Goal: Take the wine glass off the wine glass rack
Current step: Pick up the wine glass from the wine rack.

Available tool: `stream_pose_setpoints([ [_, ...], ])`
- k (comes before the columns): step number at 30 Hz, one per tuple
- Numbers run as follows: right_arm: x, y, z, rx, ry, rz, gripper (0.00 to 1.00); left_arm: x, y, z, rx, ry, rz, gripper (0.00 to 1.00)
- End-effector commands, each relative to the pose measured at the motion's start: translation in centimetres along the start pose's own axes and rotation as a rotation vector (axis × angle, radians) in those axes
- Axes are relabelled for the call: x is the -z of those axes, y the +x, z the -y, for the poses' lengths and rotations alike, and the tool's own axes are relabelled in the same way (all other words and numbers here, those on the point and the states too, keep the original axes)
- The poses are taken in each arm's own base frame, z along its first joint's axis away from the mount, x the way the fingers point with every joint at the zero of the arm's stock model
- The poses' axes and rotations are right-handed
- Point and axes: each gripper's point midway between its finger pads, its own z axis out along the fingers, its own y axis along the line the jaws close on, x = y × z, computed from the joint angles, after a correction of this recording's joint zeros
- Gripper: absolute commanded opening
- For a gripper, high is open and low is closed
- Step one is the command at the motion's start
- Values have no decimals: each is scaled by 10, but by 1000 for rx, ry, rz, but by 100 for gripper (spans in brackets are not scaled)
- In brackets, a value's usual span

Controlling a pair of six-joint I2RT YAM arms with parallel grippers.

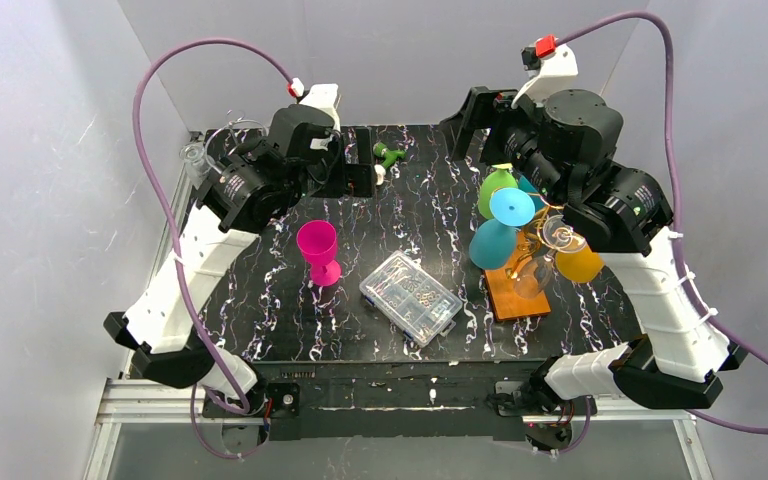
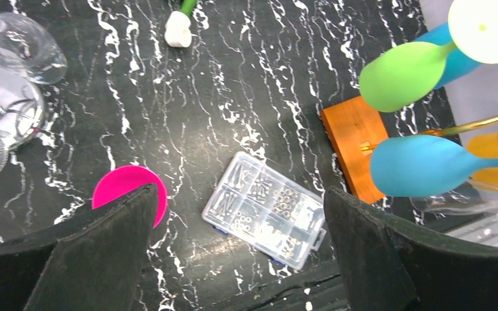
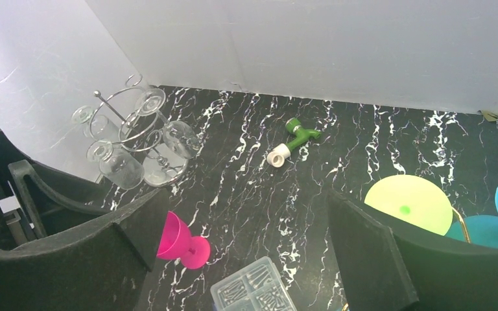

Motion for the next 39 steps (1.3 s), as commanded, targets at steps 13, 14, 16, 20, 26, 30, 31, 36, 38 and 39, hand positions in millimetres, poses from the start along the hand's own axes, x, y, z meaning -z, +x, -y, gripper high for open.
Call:
stream_pose_setpoints([
  [13,-28,-21,25,85,186,12,100,7,8,60,220,297,-10,99],
  [14,-27,-26,28,73,194,33,100,7,8,65,229,317,-12,99],
  [16,-16,-34,39,51,226,72,100,8,9,79,268,374,-30,99],
  [20,10,-34,46,-3,226,89,100,4,19,126,333,522,-114,89],
  [26,43,-46,56,-60,217,183,100,-1,19,174,378,628,-154,74],
  [30,53,-47,61,-65,227,185,100,-11,23,194,424,643,-183,60],
  [31,55,-47,62,-69,228,187,100,-14,24,198,437,649,-192,57],
  [36,70,-50,68,-82,235,211,100,-24,32,220,467,674,-241,46],
  [38,73,-50,69,-84,235,213,100,-27,35,226,472,675,-254,43],
  [39,74,-50,69,-84,235,213,100,-28,37,228,477,675,-261,42],
])
